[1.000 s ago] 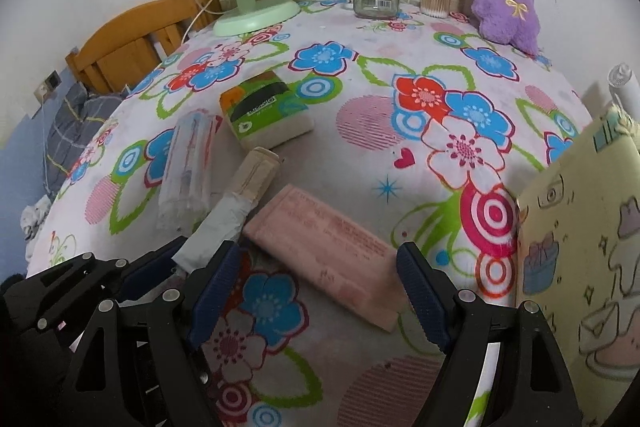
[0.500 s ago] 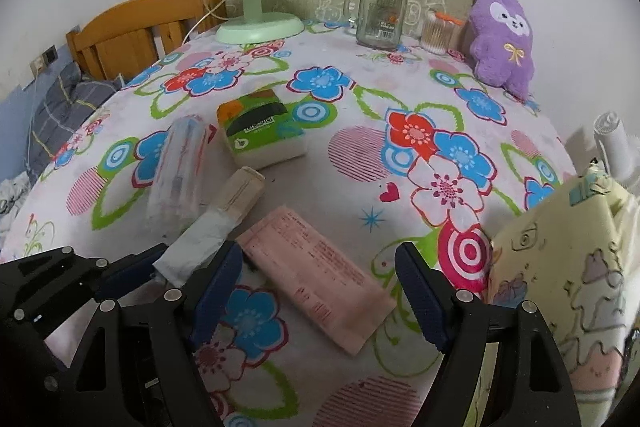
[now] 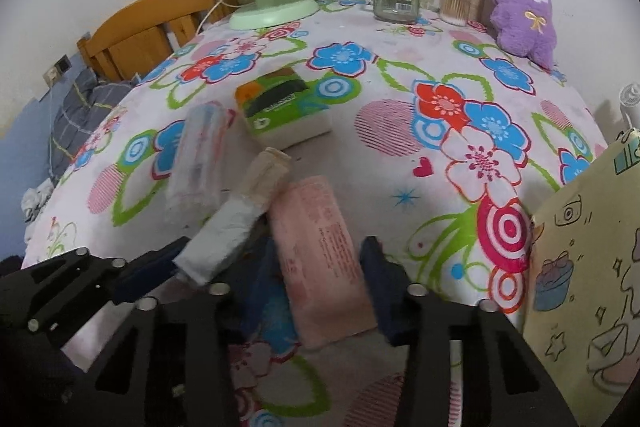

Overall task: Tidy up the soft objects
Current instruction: 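Grasp the pink paper packet with the right tool, then carry the pink packet with the right tool while the left tool carries the white pad toward the box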

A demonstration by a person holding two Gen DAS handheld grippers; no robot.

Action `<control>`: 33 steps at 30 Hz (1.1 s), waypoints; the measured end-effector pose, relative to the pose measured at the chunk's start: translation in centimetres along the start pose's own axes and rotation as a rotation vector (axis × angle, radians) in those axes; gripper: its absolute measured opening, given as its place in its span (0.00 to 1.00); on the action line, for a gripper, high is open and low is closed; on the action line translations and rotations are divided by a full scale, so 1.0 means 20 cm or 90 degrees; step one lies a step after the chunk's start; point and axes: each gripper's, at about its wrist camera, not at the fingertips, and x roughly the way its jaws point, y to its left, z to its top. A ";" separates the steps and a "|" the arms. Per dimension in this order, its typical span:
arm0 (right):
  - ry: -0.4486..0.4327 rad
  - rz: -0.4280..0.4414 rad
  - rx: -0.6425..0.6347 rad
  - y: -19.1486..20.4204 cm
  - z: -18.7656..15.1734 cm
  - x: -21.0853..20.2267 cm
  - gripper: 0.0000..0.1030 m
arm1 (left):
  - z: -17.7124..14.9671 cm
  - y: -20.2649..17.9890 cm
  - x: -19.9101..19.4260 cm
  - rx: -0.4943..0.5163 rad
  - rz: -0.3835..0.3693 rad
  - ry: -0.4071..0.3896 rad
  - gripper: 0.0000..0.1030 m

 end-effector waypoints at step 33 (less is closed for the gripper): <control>-0.064 -0.036 0.054 -0.01 -0.07 -0.41 0.40 | 0.00 -0.10 -0.35 -0.029 -0.022 -0.067 0.25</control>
